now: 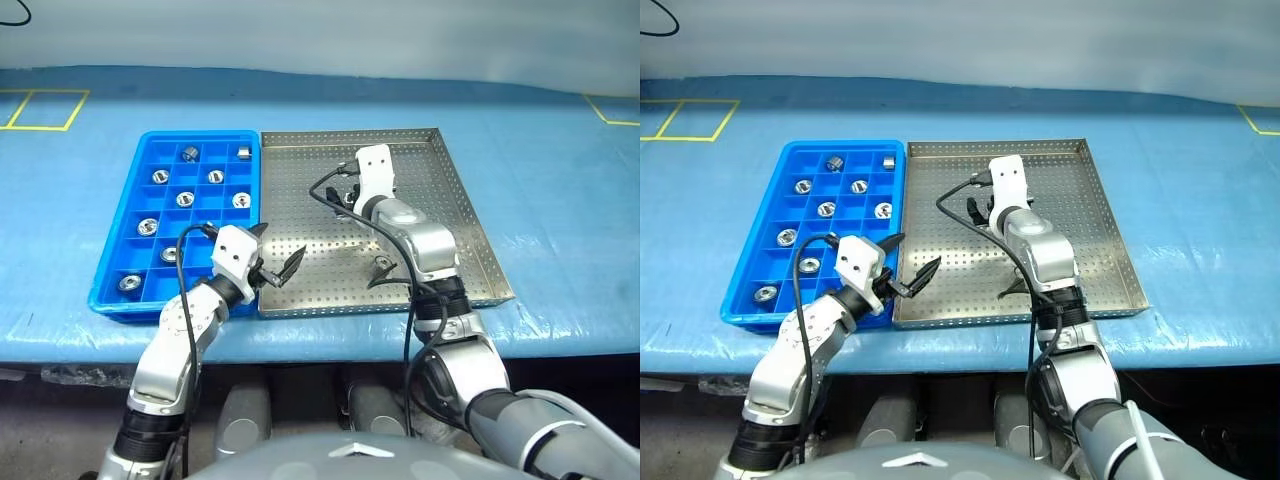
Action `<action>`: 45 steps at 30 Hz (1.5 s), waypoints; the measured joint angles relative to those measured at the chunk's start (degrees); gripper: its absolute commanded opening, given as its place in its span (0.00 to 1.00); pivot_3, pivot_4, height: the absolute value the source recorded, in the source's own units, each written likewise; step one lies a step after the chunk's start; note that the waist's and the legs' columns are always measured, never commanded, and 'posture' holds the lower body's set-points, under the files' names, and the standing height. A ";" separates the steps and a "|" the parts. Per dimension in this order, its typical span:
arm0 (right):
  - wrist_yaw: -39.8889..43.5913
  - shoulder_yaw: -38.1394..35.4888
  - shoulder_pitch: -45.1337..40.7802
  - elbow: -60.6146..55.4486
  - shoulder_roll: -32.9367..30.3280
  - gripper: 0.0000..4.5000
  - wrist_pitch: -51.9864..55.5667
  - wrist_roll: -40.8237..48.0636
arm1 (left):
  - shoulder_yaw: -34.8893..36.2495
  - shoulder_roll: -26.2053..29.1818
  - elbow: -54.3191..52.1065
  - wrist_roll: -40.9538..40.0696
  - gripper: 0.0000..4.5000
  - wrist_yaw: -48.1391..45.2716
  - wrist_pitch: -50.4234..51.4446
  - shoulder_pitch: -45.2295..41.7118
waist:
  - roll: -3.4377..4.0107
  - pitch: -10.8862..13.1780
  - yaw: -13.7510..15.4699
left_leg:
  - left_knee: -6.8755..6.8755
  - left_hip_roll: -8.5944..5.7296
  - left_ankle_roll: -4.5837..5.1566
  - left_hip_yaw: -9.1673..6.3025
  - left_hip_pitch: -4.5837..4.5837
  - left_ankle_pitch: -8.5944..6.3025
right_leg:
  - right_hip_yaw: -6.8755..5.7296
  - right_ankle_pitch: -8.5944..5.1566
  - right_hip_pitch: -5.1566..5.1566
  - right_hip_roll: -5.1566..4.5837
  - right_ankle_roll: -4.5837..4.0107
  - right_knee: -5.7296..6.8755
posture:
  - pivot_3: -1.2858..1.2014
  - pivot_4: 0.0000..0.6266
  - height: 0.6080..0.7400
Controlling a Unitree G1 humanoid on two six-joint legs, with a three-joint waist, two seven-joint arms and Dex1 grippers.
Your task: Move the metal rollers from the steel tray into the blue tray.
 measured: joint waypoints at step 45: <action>8.45 13.38 -0.71 -5.45 9.22 0.37 -7.72 -0.96 | 12.98 0.65 -9.28 -3.69 1.00 4.30 -4.75 14.28 | 0.18 0.11 2.93 | -0.31 0.07 -0.01 -0.10 0.03 0.00 | -0.14 -0.21 -0.07 0.03 -0.26 -0.09 | 0.63 0.24 1.00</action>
